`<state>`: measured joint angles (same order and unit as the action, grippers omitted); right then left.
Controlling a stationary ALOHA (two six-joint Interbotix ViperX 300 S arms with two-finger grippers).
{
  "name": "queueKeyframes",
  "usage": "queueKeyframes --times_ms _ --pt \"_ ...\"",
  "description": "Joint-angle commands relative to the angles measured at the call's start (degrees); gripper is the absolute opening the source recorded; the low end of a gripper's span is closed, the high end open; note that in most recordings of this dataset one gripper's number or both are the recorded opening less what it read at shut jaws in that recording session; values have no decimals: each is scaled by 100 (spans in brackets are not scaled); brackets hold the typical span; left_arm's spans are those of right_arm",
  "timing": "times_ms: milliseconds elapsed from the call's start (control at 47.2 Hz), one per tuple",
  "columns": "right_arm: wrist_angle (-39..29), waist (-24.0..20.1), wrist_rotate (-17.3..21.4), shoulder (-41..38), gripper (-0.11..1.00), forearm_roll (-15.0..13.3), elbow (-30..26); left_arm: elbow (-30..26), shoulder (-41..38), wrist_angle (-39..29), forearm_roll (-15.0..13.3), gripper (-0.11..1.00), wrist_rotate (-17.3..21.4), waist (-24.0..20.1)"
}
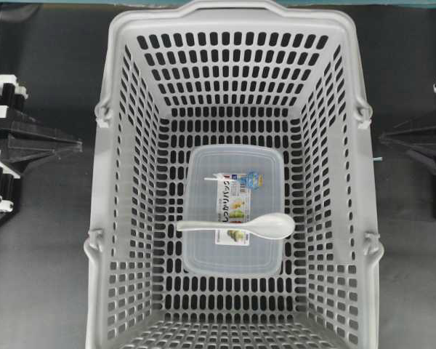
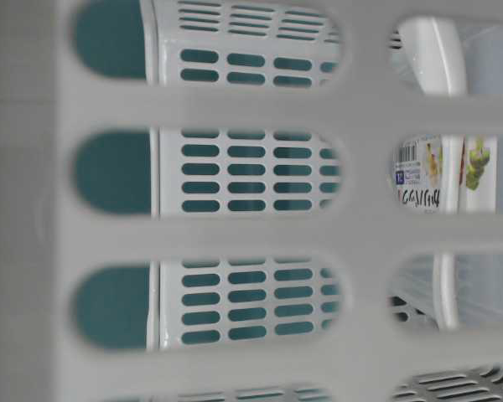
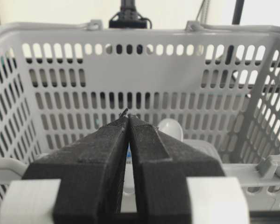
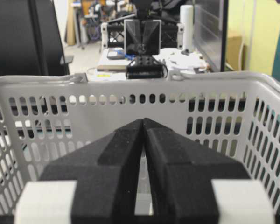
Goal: Pick up the chinese spoon from the shopping basket with the left arm.
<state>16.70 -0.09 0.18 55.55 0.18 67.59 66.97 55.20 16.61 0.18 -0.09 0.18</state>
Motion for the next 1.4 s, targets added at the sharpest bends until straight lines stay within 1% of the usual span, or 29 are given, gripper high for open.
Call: queueKeyframes --times_ms 0,21,64,106,169,275,360,508,614,699,784,890,996,1038,1102,1144,1229,1377 --pt "35 0 26 -53 0 26 -88 -413 158 -202 229 6 -255 132" --pt "9 0 35 -53 0 26 -88 -492 158 -316 229 6 -308 149" --pt "-62 0 35 -44 3 26 -79 -712 105 -677 229 1 -439 202" --pt "-202 -9 44 -26 -2 26 -88 -923 53 -1028 229 0 -545 229" --pt "-396 -18 44 0 -2 26 -97 -1274 -114 -1714 229 0 -633 308" --pt "-694 -105 44 62 -2 35 -123 -1793 -510 -2496 229 0 -624 422" --pt "-870 -193 44 88 -2 26 -176 -2232 -914 -2927 229 0 -624 466" --pt "-1125 -325 53 97 -1 35 -229 -3199 -1951 -3639 229 0 -598 554" --pt "-1257 -352 53 105 -1 44 -255 -3753 -2602 -4175 229 0 -598 598" --pt "-1274 -360 105 105 -1 35 -255 -4184 -3182 -4658 229 0 -606 659" --pt "-1274 -360 237 105 0 35 -255 -4570 -3639 -5027 229 0 -615 694" --pt "-1301 -360 369 114 10 35 -255 -5054 -4157 -5449 229 0 -606 721" --pt "-1257 -360 396 123 30 35 -255 -5405 -4570 -5889 229 0 -589 721" --pt "-1239 -360 396 141 42 35 -255 -5502 -4702 -6012 229 0 -589 756" --pt "-1222 -360 396 141 56 35 -255 -5695 -4913 -6161 229 0 -589 791" --pt "-1222 -360 396 141 63 35 -255 -5810 -5027 -6214 229 0 -589 817" --pt "-1213 -360 396 149 70 35 -255 -5950 -5247 -6267 237 0 -589 826" --pt "-1213 -360 369 149 70 35 -255 -6056 -5537 -6267 229 0 -589 835"
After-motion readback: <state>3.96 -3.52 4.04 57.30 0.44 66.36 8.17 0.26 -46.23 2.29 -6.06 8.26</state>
